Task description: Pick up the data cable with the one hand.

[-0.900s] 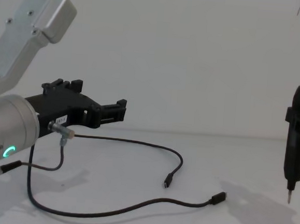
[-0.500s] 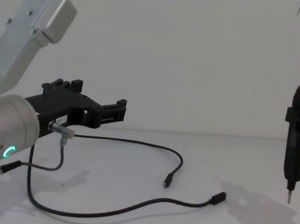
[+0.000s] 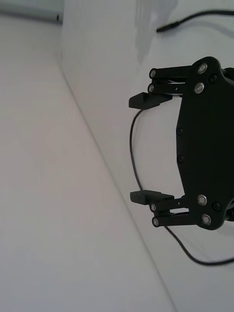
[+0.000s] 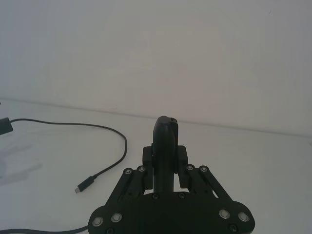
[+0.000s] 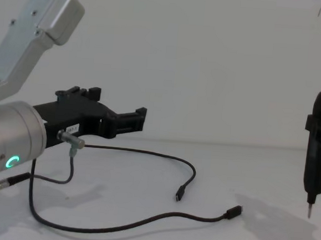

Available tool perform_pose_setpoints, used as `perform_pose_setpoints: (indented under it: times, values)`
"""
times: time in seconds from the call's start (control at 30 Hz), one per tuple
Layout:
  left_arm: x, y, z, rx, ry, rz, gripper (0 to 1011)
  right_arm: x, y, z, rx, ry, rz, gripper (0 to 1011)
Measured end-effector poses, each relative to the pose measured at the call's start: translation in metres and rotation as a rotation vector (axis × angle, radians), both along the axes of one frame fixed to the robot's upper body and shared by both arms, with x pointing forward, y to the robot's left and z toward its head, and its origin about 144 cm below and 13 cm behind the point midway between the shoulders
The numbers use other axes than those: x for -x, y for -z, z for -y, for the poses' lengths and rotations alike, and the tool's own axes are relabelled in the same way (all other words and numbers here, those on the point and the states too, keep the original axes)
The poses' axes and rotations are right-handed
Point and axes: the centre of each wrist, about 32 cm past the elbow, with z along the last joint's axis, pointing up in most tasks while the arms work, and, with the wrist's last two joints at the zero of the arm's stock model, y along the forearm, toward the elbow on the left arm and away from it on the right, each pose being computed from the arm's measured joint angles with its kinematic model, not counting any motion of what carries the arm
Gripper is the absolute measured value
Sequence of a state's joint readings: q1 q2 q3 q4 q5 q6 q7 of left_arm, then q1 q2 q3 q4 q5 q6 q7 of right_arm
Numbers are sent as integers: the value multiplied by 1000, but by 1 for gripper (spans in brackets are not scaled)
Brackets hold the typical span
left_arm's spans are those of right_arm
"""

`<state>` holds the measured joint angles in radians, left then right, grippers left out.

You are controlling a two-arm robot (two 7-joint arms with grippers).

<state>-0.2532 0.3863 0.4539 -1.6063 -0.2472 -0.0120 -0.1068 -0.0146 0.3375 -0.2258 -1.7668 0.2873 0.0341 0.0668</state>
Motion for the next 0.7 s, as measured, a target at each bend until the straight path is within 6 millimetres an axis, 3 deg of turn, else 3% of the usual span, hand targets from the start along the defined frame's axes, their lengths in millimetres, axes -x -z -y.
perform_pose_setpoints:
  times: [0.7]
  values:
    - [-11,-1,-16,33,286,-140,1001,0,0,0,0,0,0,279]
